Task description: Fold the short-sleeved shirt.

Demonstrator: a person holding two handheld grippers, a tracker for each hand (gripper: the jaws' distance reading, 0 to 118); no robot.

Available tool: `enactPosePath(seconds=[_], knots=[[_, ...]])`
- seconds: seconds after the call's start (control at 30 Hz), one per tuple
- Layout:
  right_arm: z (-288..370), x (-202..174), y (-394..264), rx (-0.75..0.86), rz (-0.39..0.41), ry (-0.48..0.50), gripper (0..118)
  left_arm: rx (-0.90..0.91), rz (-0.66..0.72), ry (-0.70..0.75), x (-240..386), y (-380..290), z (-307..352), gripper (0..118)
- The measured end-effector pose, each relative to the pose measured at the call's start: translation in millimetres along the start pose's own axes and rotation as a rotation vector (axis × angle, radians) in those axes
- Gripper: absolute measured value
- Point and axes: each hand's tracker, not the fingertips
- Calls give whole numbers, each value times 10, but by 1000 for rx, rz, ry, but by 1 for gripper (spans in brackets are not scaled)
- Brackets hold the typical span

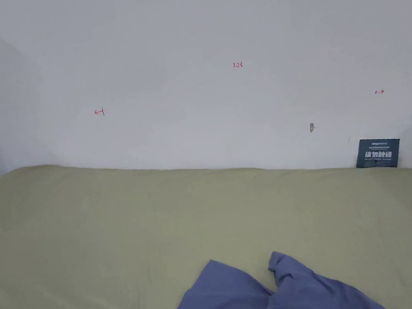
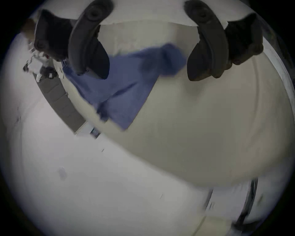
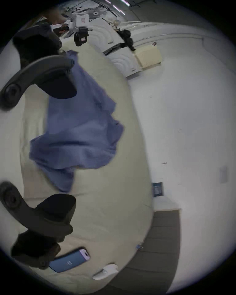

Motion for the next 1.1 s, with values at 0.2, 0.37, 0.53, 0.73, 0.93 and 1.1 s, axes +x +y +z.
enactPosePath(seconds=[0.2, 0.37, 0.53, 0.73, 0.93, 1.1], knots=[[323, -500, 388, 179, 149, -116, 116, 316, -136, 47, 778, 385, 300, 104], [530, -882, 427, 239, 230, -161, 32, 419, -266, 168, 1180, 320, 306, 72], [569, -896, 240, 211, 173, -127, 0, 381, -324, 176, 1242, 16, 331, 0], [574, -874, 83, 179, 157, -133, 0, 175, -282, 227, 930, -76, 222, 0], [522, -843, 96, 167, 142, -84, 0, -335, -102, 414, 269, 30, -449, 88], [397, -834, 108, 120, 210, -79, 0, -413, 5, 318, 261, -15, -654, 88]])
